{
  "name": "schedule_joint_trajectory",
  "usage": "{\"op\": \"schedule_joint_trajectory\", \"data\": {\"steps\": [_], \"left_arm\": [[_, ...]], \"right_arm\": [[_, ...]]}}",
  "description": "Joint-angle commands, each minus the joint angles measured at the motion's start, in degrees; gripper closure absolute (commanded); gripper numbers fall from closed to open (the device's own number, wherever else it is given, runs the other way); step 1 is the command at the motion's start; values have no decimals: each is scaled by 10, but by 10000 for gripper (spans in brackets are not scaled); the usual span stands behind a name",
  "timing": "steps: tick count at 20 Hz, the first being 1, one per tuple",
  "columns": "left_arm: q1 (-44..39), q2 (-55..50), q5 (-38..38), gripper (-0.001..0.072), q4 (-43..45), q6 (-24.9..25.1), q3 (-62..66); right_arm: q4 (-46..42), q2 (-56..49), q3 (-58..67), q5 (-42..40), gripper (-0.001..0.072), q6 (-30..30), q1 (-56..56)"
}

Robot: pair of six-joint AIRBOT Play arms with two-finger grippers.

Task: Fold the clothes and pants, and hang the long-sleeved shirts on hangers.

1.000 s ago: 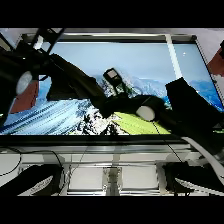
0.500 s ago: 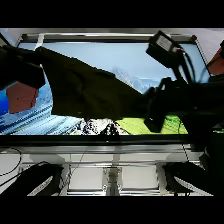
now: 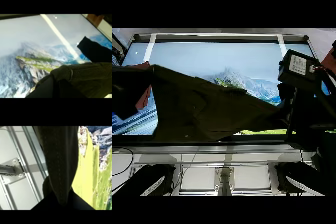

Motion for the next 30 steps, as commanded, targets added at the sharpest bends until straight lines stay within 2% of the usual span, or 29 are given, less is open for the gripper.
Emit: {"op": "schedule_joint_trajectory", "data": {"steps": [1,6,9,11,16,19,22,26,30], "left_arm": [[0,-8,-97,676,112,-23,2],[0,-78,-142,675,92,-22,2],[0,-137,-144,675,74,-4,2],[0,-173,-144,675,74,24,2],[22,-248,-127,675,158,36,2],[56,-284,-49,675,166,45,1],[68,-316,49,675,167,67,-12],[68,-360,158,676,167,66,-35],[69,-423,235,676,231,66,-44]], "right_arm": [[83,0,35,5,693,11,0],[66,-16,44,5,694,12,0],[35,-46,44,5,694,11,0],[20,-71,44,5,694,-13,-12],[16,-146,43,5,693,-51,-161],[16,-200,43,-8,692,-71,-245],[19,-256,43,-89,691,-81,-292],[0,-303,43,-194,691,-95,-301],[-44,-326,43,-323,692,-99,-301]]}}
